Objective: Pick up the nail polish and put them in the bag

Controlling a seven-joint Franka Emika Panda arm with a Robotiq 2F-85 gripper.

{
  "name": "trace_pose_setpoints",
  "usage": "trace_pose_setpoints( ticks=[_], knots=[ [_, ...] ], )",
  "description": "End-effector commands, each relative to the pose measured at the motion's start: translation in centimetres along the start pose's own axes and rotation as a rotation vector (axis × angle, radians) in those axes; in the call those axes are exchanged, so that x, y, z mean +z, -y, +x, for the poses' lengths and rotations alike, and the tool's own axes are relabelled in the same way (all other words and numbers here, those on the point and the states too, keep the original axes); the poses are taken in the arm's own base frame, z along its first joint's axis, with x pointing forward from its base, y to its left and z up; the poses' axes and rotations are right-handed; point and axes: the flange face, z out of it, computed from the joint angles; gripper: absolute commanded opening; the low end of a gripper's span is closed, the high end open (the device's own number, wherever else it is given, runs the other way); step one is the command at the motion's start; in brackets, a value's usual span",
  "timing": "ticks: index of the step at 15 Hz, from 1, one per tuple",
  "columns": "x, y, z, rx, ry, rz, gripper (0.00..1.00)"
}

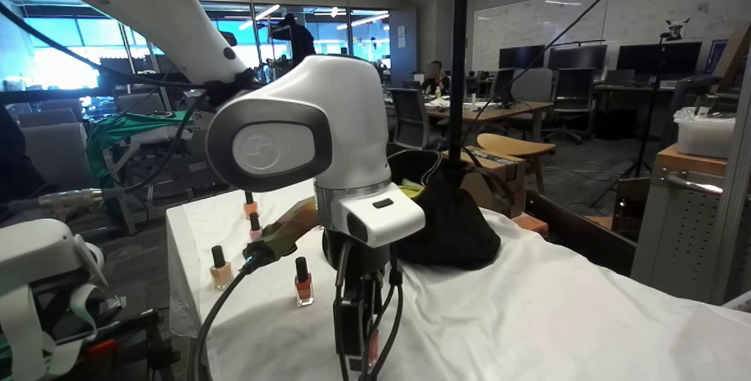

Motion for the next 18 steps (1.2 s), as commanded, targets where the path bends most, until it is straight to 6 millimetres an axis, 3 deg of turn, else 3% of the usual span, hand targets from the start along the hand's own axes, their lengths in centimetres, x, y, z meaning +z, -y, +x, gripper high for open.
trace_pose_setpoints(
  ticks=[1, 18],
  knots=[
    [-0.6, 0.3, -0.6, -0.016, 0.003, 0.013, 1.00],
    [1.9, 0.4, -1.1, -0.041, 0.065, 0.034, 1.00]
  ],
)
